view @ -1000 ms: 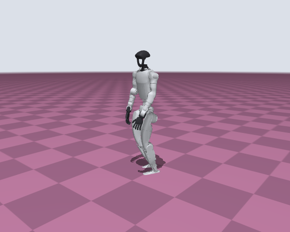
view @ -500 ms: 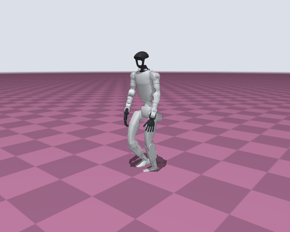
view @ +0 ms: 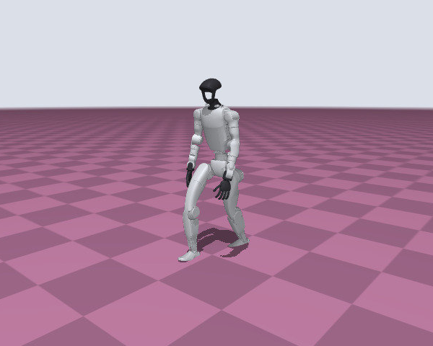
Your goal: Walk
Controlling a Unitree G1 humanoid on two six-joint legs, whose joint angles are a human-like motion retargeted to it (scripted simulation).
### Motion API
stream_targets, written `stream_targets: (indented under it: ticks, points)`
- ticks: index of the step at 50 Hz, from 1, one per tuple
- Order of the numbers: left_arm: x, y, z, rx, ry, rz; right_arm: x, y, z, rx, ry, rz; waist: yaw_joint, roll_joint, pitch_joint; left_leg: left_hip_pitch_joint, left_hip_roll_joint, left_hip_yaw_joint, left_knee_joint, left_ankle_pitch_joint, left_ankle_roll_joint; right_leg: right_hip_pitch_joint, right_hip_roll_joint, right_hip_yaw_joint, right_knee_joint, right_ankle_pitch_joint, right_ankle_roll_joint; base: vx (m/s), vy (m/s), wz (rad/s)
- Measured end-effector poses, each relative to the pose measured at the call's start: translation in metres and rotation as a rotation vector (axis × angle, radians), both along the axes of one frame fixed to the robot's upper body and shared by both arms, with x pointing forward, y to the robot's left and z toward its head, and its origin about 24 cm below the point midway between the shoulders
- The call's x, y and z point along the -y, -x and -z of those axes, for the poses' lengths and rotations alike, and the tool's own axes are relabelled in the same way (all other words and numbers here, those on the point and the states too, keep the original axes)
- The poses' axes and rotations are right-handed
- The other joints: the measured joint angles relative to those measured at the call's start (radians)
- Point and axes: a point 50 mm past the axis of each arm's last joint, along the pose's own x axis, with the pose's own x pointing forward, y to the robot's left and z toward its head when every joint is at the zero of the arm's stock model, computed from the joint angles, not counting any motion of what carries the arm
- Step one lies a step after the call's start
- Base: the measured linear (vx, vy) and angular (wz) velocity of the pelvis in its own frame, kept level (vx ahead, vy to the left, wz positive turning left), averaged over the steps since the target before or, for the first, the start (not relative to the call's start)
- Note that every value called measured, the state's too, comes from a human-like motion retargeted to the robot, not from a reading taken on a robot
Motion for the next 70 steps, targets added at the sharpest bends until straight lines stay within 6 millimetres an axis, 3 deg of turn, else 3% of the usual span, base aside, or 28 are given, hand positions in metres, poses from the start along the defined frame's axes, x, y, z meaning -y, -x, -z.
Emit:
stream_targets:
  ticks: [4, 7, 10, 12, 14, 19, 25, 32, 36, 41, 44, 46, 48, 50, 52, 56, 59, 62, 64, 70]
  points:
    - [0.002, 0.011, 0.006, -0.018, 0.029, -0.041, 0.007, 0.017, 0.006, -0.053, 0.017, 0.040, -0.009, 0.046, 0.001, -0.044, 0.126, 0.162, 0.317, 0.035, -0.063, 0.045, 0.032, -0.033, 0.087, 0.025, -0.025, 0.50, -0.07, 0.46]
    - [0.004, 0.023, 0.011, -0.048, 0.050, -0.062, 0.012, 0.024, 0.008, -0.074, 0.025, 0.060, -0.001, 0.127, -0.007, -0.154, 0.268, 0.215, 0.635, 0.166, -0.133, 0.096, 0.120, -0.073, 0.076, 0.024, -0.071, 0.48, -0.10, 0.08]
    - [0.006, 0.034, 0.016, -0.080, 0.066, -0.062, 0.018, 0.027, 0.008, -0.077, 0.032, 0.078, 0.029, 0.194, -0.021, -0.268, 0.351, 0.205, 0.878, 0.339, -0.189, 0.162, 0.207, -0.089, 0.027, 0.013, -0.113, 0.51, -0.09, -0.20]
    - [0.006, 0.037, 0.017, -0.092, 0.074, -0.058, 0.023, 0.026, 0.007, -0.068, 0.040, 0.090, 0.051, 0.212, -0.024, -0.340, 0.391, 0.209, 0.993, 0.395, -0.181, 0.219, 0.239, -0.084, -0.013, -0.001, -0.126, 0.53, -0.09, -0.14]
    - [0.005, 0.039, 0.018, -0.100, 0.079, -0.054, 0.026, 0.023, 0.005, -0.055, 0.047, 0.103, 0.074, 0.221, -0.026, -0.411, 0.429, 0.218, 1.078, 0.386, -0.149, 0.284, 0.262, -0.073, -0.062, -0.014, -0.131, 0.54, -0.10, -0.14]
    - [0.004, 0.043, 0.018, -0.104, 0.093, -0.069, 0.029, 0.011, 0.000, -0.002, 0.053, 0.119, 0.140, 0.219, -0.020, -0.570, 0.468, 0.241, 1.119, 0.240, -0.059, 0.470, 0.285, -0.025, -0.189, -0.045, -0.125, 0.55, -0.09, -0.18]
    - [0.005, 0.047, 0.019, -0.093, 0.111, -0.102, 0.025, -0.012, -0.010, 0.090, 0.028, 0.120, 0.201, 0.195, -0.001, -0.715, 0.407, 0.277, 0.873, 0.158, -0.034, 0.675, 0.264, 0.043, -0.290, -0.097, -0.115, 0.55, -0.05, -0.17]
    - [0.009, 0.045, 0.019, -0.076, 0.106, -0.102, 0.019, -0.036, -0.021, 0.176, 0.018, 0.098, 0.215, 0.157, -0.001, -0.789, 0.255, 0.293, 0.379, 0.255, -0.077, 0.829, 0.204, 0.067, -0.358, -0.144, -0.094, 0.53, -0.01, 0.06]
    - [0.010, 0.047, 0.019, -0.073, 0.100, -0.107, 0.015, -0.039, -0.022, 0.188, 0.017, 0.088, 0.217, 0.152, -0.012, -0.822, 0.213, 0.287, 0.306, 0.265, -0.065, 0.855, 0.202, 0.080, -0.287, -0.188, -0.085, 0.56, 0.02, 0.05]
    - [0.009, 0.057, 0.024, -0.103, 0.098, -0.145, 0.011, -0.031, -0.017, 0.160, 0.005, 0.112, 0.216, 0.096, -0.028, -0.818, 0.137, 0.308, 0.374, 0.298, 0.000, 0.856, 0.156, 0.112, -0.104, -0.199, -0.034, 0.62, 0.02, 0.07]
    - [0.003, 0.064, 0.027, -0.138, 0.101, -0.188, 0.009, -0.024, -0.012, 0.120, -0.009, 0.135, 0.217, -0.001, -0.035, -0.773, 0.029, 0.340, 0.350, 0.325, 0.057, 0.814, 0.081, 0.160, 0.086, -0.103, 0.065, 0.65, 0.03, 0.15]
    - [0.000, 0.070, 0.029, -0.166, 0.106, -0.212, 0.008, -0.017, -0.008, 0.087, -0.014, 0.144, 0.204, -0.054, -0.046, -0.750, -0.034, 0.339, 0.342, 0.313, 0.091, 0.764, 0.072, 0.196, 0.226, 0.052, 0.141, 0.64, -0.08, 0.40]
    - [-0.005, 0.071, 0.029, -0.178, 0.103, -0.228, 0.008, -0.014, -0.006, 0.068, -0.021, 0.151, 0.197, -0.083, -0.056, -0.718, -0.055, 0.322, 0.339, 0.280, 0.108, 0.699, 0.102, 0.183, 0.362, 0.260, 0.160, 0.66, -0.26, 0.27]
    - [-0.009, 0.069, 0.028, -0.176, 0.096, -0.233, 0.009, -0.015, -0.007, 0.065, -0.020, 0.158, 0.190, -0.093, -0.060, -0.679, -0.060, 0.301, 0.340, 0.237, 0.119, 0.621, 0.106, 0.142, 0.496, 0.421, 0.160, 0.67, -0.20, 0.14]
    - [-0.012, 0.067, 0.027, -0.167, 0.084, -0.232, 0.007, -0.013, -0.006, 0.066, -0.018, 0.164, 0.177, -0.086, -0.058, -0.648, -0.061, 0.279, 0.374, 0.187, 0.129, 0.549, 0.085, 0.122, 0.618, 0.461, 0.160, 0.66, 0.03, 0.22]
    - [-0.014, 0.049, 0.020, -0.111, 0.060, -0.222, 0.010, -0.015, -0.007, 0.096, 0.006, 0.186, 0.117, -0.131, -0.054, -0.516, -0.167, 0.225, 0.259, 0.182, 0.155, 0.367, -0.080, 0.166, 0.813, 0.286, 0.159, 0.64, 0.17, 0.69]
    - [-0.017, 0.028, 0.011, -0.044, 0.044, -0.230, 0.011, -0.014, -0.008, 0.120, 0.016, 0.205, 0.081, -0.139, -0.044, -0.361, -0.195, 0.153, 0.143, 0.184, 0.152, 0.237, -0.187, 0.155, 0.829, 0.119, 0.085, 0.64, 0.05, 0.52]
    - [-0.019, 0.006, -0.001, 0.037, 0.040, -0.244, 0.008, -0.008, -0.006, 0.125, 0.015, 0.227, 0.056, -0.126, -0.028, -0.227, -0.174, 0.096, 0.089, 0.148, 0.143, 0.129, -0.224, 0.107, 0.736, 0.024, 0.025, 0.64, -0.04, 0.32]
    - [-0.019, -0.009, -0.010, 0.096, 0.041, -0.245, 0.007, -0.002, -0.003, 0.116, 0.011, 0.242, 0.040, -0.111, -0.018, -0.153, -0.147, 0.066, 0.074, 0.114, 0.138, 0.076, -0.219, 0.066, 0.620, 0.004, 0.019, 0.65, -0.06, 0.30]
    - [-0.019, -0.051, -0.039, 0.269, 0.048, -0.209, 0.007, 0.020, 0.006, 0.056, 0.024, 0.281, 0.017, -0.041, -0.023, -0.026, -0.022, 0.054, 0.061, 0.023, 0.104, 0.018, -0.104, -0.037, 0.049, 0.102, 0.102, 0.67, -0.08, 0.12]
